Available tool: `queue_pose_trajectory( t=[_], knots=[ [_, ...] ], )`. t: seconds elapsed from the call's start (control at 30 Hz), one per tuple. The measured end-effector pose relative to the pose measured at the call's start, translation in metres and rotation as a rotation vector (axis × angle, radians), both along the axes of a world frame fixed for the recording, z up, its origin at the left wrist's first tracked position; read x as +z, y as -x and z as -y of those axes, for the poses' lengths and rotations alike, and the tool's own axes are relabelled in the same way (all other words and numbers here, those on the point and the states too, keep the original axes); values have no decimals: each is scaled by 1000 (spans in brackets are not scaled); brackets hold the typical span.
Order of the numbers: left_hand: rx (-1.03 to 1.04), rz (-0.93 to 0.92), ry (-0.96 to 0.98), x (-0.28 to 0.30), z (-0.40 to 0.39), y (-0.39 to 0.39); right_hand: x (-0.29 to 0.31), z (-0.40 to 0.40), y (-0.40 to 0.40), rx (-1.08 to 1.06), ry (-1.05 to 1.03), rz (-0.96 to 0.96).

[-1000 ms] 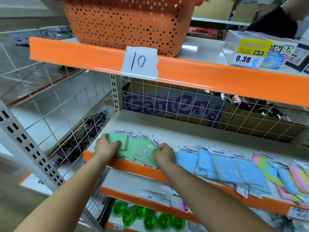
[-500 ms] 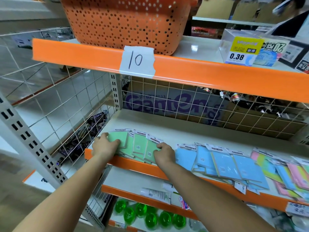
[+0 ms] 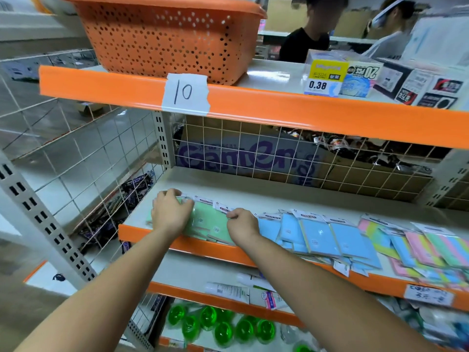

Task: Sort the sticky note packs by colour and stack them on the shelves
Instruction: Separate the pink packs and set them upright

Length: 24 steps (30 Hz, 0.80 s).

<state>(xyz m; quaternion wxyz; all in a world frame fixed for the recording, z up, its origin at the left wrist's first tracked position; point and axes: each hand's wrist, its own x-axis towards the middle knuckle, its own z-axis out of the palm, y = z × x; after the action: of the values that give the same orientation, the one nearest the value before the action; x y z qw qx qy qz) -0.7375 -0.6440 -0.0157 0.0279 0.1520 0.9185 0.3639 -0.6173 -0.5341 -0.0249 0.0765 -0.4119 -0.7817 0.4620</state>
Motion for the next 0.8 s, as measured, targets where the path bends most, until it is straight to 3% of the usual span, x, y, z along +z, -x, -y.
queue_pose_trajectory(
  t=[0.33, 0.8],
  knots=[
    [-201, 90, 53, 7, -42, -63, 10, -16, -43, -98, 76, -135],
    [-242, 130, -5, 30, -90, -195, 26, -64, -170, -149, 45, -236]
  ],
)
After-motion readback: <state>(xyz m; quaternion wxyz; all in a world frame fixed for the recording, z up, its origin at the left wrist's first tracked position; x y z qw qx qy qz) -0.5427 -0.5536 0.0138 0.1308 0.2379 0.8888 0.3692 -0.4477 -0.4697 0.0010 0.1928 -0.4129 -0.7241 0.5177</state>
